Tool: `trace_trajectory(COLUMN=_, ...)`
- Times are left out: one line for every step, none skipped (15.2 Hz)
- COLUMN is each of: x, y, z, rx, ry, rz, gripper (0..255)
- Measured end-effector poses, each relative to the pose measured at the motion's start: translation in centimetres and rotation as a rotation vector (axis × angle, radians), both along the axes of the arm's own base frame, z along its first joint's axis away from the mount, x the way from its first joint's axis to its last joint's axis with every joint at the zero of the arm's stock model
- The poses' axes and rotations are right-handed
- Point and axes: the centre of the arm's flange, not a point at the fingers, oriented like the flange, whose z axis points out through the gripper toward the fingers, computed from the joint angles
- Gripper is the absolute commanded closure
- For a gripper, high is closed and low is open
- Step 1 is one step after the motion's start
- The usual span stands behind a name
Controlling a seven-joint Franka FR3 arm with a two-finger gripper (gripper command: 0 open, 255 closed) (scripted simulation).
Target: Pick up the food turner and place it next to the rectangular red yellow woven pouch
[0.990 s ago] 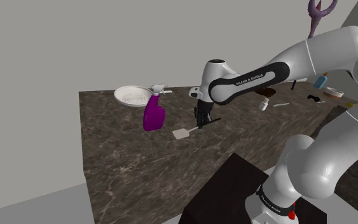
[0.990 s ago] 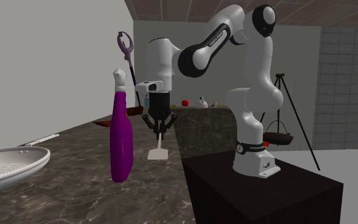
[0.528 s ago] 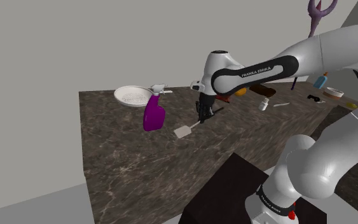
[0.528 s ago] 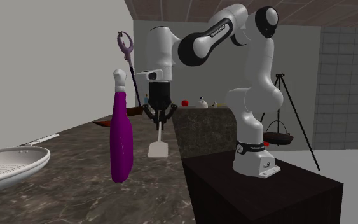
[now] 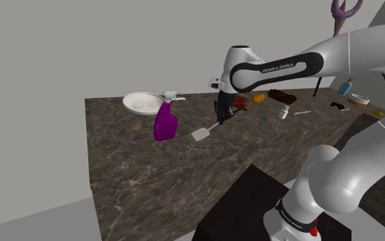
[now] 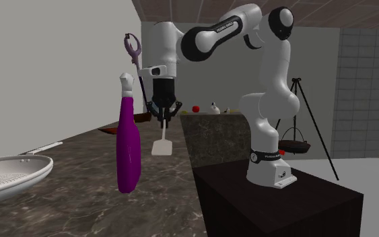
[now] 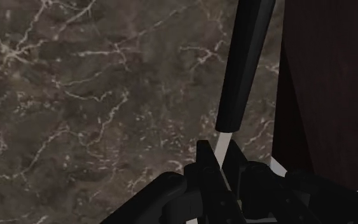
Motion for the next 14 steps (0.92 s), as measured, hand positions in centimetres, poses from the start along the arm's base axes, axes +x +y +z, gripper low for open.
trace_trajectory(x=0.2, y=-0.9, z=0.2, rx=0.000, ry=0.000, rz=0.000, gripper=255)
trace_trajectory(x=0.4, y=-2.0, z=0.1, rx=0.001, ry=0.000, rz=0.000, gripper=255)
trace_trajectory(x=0.8, y=-3.2, z=0.1, rx=0.001, ry=0.000, rz=0.000, gripper=255)
trace_trajectory(x=1.1, y=-4.4, z=0.3, rx=0.001, ry=0.000, rz=0.000, gripper=255)
trace_trajectory(x=1.4, y=-5.9, z=0.2, rx=0.001, ry=0.000, rz=-0.001, gripper=255)
trace_trajectory(x=1.8, y=-7.5, z=0.1, rx=0.001, ry=0.000, rz=-0.001, gripper=255)
trace_trajectory(x=2.0, y=-8.6, z=0.0, rx=0.001, ry=0.000, rz=-0.001, gripper=255)
trace_trajectory(x=2.4, y=-9.9, z=0.1, rx=0.001, ry=0.001, rz=-0.001, gripper=255)
trace_trajectory(x=2.7, y=-11.0, z=0.1, rx=0.001, ry=0.000, rz=-0.001, gripper=255)
trace_trajectory(x=3.2, y=-12.4, z=0.2, rx=0.001, ry=0.000, rz=-0.001, gripper=255)
trace_trajectory(x=3.3, y=-13.8, z=0.2, rx=0.001, ry=0.000, rz=-0.001, gripper=255)
trace_trajectory(x=3.6, y=-15.0, z=0.1, rx=0.001, ry=0.000, rz=-0.001, gripper=255)
trace_trajectory(x=3.6, y=-16.0, z=0.2, rx=0.001, ry=0.001, rz=0.000, gripper=255)
trace_trajectory(x=3.8, y=-17.4, z=0.2, rx=0.001, ry=0.001, rz=-0.002, gripper=255)
